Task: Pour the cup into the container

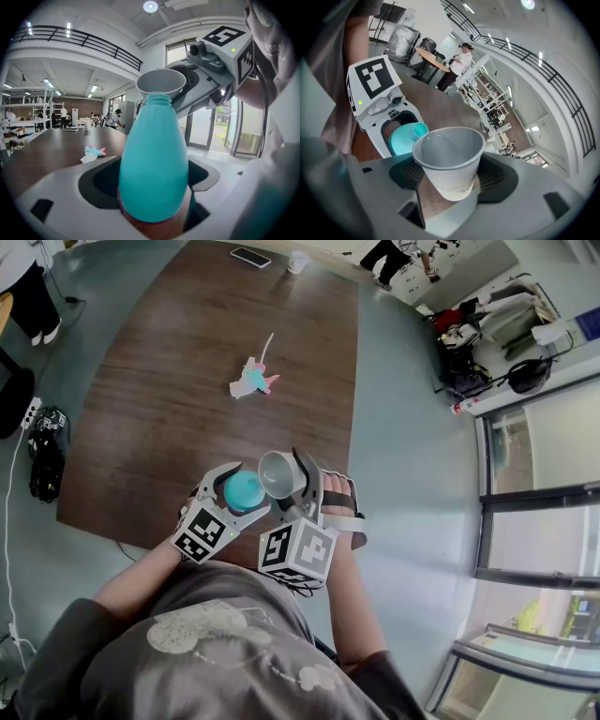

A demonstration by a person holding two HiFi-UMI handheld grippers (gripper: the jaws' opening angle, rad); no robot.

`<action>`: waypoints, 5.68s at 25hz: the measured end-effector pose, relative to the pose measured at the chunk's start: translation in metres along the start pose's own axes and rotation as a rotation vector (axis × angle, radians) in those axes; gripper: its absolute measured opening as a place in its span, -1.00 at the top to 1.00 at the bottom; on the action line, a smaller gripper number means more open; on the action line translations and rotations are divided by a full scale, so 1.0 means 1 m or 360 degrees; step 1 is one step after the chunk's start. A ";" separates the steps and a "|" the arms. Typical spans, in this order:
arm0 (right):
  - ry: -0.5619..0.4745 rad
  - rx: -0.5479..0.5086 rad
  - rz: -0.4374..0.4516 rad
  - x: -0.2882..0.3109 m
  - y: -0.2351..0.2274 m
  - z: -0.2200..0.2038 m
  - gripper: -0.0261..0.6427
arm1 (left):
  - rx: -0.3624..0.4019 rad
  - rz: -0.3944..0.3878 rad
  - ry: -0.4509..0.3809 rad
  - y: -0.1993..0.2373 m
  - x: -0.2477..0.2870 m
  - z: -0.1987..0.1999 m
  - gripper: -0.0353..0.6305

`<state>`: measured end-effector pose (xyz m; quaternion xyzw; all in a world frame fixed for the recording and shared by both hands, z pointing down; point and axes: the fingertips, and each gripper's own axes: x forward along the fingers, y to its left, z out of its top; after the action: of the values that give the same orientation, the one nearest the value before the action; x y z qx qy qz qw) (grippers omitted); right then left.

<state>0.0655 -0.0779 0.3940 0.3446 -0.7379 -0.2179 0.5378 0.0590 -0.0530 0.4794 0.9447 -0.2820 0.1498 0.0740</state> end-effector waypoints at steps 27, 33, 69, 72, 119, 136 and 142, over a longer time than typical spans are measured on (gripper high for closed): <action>0.0023 -0.0164 -0.0069 -0.004 -0.002 0.005 0.00 | -0.0027 0.0018 -0.0041 0.003 0.001 -0.001 -0.35; 0.0021 -0.0197 -0.0076 -0.004 -0.002 0.006 0.00 | -0.0037 0.0014 -0.0043 0.002 0.003 -0.003 -0.35; -0.0734 0.1510 -0.0038 0.024 0.004 -0.048 0.00 | -0.0040 0.0152 -0.0117 0.035 -0.021 -0.007 -0.35; -0.0733 0.1556 -0.0082 0.031 0.015 -0.058 0.00 | -0.0036 0.0169 -0.0096 0.040 -0.023 -0.013 -0.35; -0.0598 0.1752 0.0094 0.103 0.109 -0.079 0.00 | -0.0045 0.0088 -0.0050 0.052 0.001 -0.072 -0.35; -0.0426 0.1718 0.0042 0.104 0.121 -0.086 -0.37 | -0.0077 0.0136 -0.0102 0.059 -0.004 -0.069 -0.52; -0.0438 0.1765 -0.0032 0.090 0.127 -0.086 -0.36 | -0.0104 0.0078 -0.0103 0.053 -0.012 -0.073 -0.53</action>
<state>0.0955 -0.0560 0.5675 0.5508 -0.8017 0.1541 0.1734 0.0020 -0.0743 0.5477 0.9390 -0.3121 0.1116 0.0919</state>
